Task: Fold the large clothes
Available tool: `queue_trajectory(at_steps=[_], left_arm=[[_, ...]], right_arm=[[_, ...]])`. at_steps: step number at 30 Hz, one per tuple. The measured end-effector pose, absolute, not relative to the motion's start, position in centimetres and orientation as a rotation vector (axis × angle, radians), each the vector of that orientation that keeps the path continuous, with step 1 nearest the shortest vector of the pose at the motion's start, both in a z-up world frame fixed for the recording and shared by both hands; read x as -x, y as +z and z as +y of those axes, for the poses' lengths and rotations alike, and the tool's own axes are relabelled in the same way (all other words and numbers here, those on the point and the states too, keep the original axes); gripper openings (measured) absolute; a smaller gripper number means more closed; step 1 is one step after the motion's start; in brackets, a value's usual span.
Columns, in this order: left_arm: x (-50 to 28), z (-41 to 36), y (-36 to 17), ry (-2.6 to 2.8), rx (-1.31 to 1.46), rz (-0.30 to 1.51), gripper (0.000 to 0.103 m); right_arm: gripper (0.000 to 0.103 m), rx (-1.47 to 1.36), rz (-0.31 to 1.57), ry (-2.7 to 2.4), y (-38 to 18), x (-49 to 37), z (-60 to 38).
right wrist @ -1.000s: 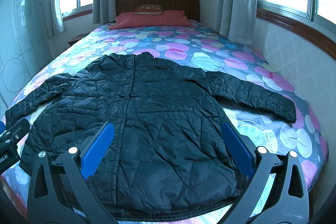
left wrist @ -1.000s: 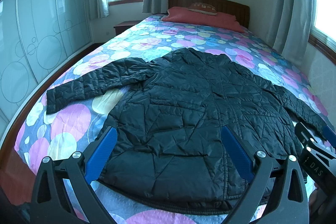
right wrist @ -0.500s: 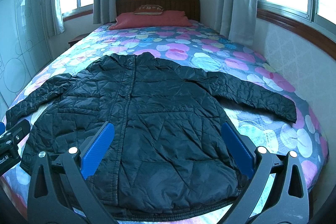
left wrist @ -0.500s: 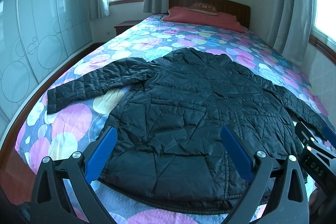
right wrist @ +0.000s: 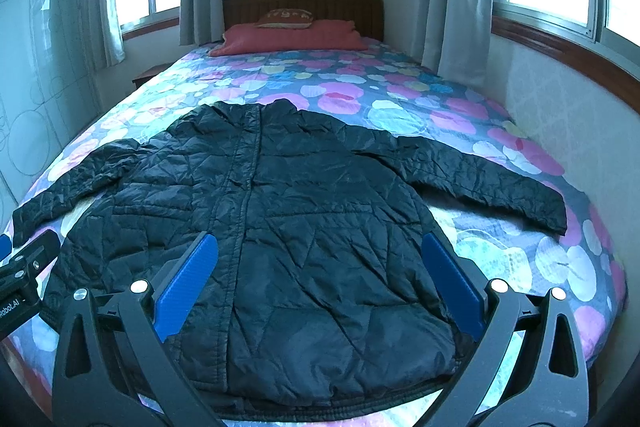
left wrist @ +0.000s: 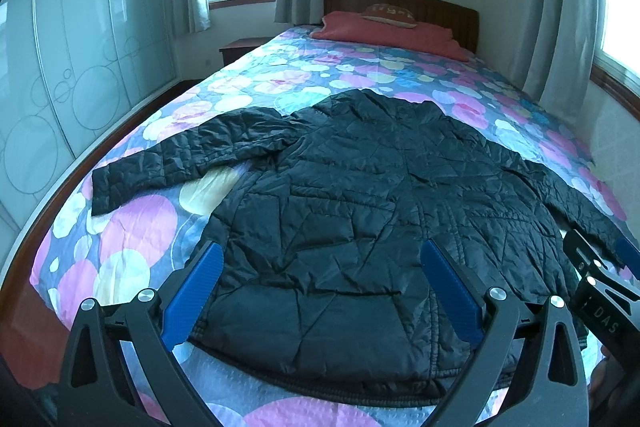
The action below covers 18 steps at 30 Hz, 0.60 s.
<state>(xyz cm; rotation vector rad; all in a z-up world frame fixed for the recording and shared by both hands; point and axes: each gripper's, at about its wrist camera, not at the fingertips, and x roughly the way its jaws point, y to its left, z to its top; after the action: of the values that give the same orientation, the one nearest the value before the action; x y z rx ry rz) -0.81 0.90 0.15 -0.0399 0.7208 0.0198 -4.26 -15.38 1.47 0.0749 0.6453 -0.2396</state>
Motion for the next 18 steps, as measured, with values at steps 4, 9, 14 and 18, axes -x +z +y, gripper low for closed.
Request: queue_trajectory(at_steps=[4,9,14,18], left_arm=[[0.7,1.22,0.06,0.025,0.049,0.725,0.098],[0.63,1.3,0.01,0.027,0.049,0.725,0.098],[0.56,1.42,0.0,0.03,0.049,0.727,0.098],[0.54,1.06,0.08,0.031,0.047,0.729,0.098]], right_arm=[[0.101,-0.079,0.653,-0.232,1.12,4.11,-15.23],[0.101,-0.08,0.649,-0.229,1.08,4.32,-15.57],[0.101,-0.078,0.65,-0.229,1.1,4.37,-15.53],[0.101,-0.078,0.648,-0.229,1.12,4.36,-15.54]])
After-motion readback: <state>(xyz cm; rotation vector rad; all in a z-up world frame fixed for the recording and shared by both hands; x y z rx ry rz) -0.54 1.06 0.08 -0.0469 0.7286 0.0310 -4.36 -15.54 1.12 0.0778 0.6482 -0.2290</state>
